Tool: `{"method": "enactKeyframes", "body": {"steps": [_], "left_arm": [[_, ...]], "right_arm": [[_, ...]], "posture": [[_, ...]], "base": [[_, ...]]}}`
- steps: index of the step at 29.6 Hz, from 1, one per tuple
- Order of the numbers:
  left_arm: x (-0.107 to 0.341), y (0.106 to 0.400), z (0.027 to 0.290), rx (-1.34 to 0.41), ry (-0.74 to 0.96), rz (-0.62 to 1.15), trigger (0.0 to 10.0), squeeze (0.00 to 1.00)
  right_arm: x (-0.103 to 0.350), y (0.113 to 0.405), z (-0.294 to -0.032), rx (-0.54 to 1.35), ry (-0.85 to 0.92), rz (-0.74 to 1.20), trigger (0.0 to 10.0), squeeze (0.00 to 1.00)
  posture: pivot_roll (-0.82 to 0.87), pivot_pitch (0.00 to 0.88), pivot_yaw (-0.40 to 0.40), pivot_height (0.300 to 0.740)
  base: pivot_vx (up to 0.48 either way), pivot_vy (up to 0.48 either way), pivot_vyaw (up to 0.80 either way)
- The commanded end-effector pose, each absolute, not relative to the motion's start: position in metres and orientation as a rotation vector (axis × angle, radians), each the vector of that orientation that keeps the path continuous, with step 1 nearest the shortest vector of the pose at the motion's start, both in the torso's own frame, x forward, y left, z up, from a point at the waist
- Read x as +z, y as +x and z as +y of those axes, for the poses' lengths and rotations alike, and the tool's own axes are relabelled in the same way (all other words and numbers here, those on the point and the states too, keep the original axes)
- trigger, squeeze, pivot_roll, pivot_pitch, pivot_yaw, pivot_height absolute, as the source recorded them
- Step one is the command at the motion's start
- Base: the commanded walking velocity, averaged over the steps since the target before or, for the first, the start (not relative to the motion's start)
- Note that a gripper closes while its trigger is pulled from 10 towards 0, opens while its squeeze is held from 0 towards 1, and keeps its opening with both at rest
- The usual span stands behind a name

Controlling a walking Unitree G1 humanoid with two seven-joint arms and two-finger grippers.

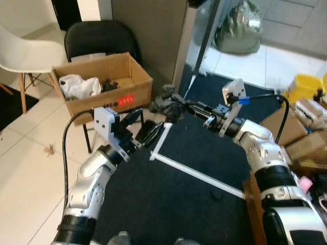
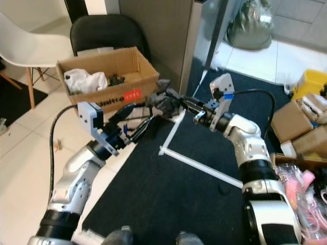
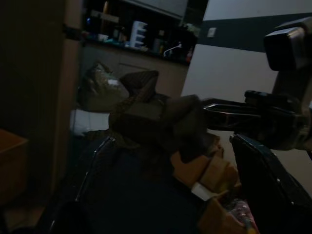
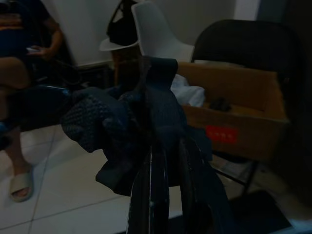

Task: Picking trash to rubbish bin

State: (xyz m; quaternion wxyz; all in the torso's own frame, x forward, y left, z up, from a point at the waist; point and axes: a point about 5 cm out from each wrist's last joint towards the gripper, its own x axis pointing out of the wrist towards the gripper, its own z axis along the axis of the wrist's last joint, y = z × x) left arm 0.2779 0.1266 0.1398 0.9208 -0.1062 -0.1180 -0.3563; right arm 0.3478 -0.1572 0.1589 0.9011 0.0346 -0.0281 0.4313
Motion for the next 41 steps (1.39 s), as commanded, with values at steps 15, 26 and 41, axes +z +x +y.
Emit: {"method": "enactKeyframes", "body": {"steps": [15,26,41], "left_arm": [[0.139,0.277,0.123,-0.752,-0.219,-0.242,10.0,0.00],[0.140,0.277,0.125,-0.730,-0.211,-0.247,10.0,0.00],[0.142,0.270,0.145,-0.669,-0.175,-0.248,10.0,0.00]], "right_arm": [[0.158,0.347,-0.164,0.876,0.041,-0.054,10.0,0.00],[0.158,0.351,-0.166,0.820,0.004,-0.048,10.0,0.00],[0.161,0.358,-0.174,0.743,-0.004,-0.051,10.0,0.00]], "posture": [[-0.02,0.000,-0.051,0.740],[-0.02,0.000,-0.053,0.740],[-0.02,0.000,-0.050,0.740]], "base": [[0.480,0.000,0.00],[0.480,0.000,0.00],[0.480,0.000,0.25]]}}
